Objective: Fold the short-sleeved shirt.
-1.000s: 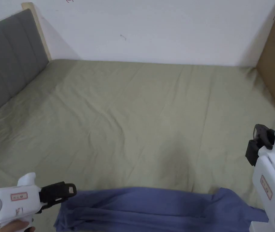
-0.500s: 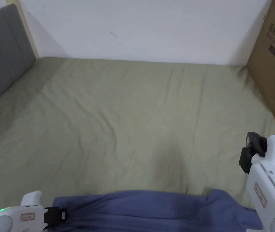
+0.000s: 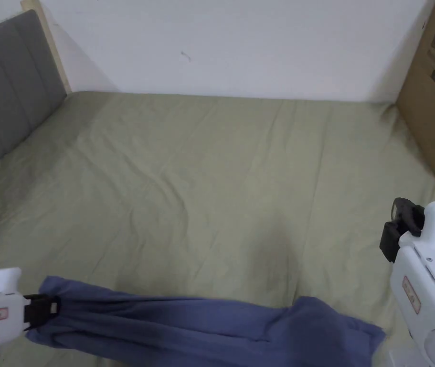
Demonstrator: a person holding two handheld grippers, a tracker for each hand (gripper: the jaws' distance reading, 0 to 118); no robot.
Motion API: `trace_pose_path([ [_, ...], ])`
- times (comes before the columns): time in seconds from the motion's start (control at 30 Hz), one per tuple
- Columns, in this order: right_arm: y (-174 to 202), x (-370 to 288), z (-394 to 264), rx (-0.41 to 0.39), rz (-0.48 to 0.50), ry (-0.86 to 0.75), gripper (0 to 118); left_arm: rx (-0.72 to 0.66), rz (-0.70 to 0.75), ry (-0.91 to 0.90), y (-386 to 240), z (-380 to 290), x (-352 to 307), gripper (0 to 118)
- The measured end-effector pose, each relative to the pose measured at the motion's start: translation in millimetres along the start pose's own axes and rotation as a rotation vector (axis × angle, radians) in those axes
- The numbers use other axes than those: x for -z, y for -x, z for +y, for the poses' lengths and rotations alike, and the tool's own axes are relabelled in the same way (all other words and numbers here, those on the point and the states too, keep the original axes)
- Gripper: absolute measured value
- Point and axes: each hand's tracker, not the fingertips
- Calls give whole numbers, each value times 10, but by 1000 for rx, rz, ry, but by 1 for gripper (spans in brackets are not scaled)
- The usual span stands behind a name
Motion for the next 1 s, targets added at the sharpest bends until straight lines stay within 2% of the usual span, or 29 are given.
trace_pose_path([
  [0.17, -63, -23, -11, 7, 8, 0, 0, -13, 27, -7, -42, -14, -209, 8],
  [0.43, -123, -78, 8, 25, 3, -12, 0, 124, -96, -1, -1298, -11, -278, 8],
  [0.57, -152, -96, -10, 28, 6, -7, 0, 174, -167, 76, -1879, -77, -7, 8],
  [0.77, -256, -134, -60, 26, -11, 3, 0, 225, -217, 203, -2297, -284, 668, 8],
  [0.87, -319, -134, -82, 25, -24, 12, 0, 217, -181, 293, -2431, -403, 941, 9],
  [0.9, -336, -132, -90, 25, -29, 14, 0, 215, -177, 301, -2446, -425, 994, 17],
  [0.93, -358, -132, -98, 25, -34, 17, 0, 196, -177, 306, -2436, -444, 1033, 34],
  [1.0, -395, -141, -106, 26, -41, 21, 0, 133, -223, 342, -2431, -492, 1005, 75],
])
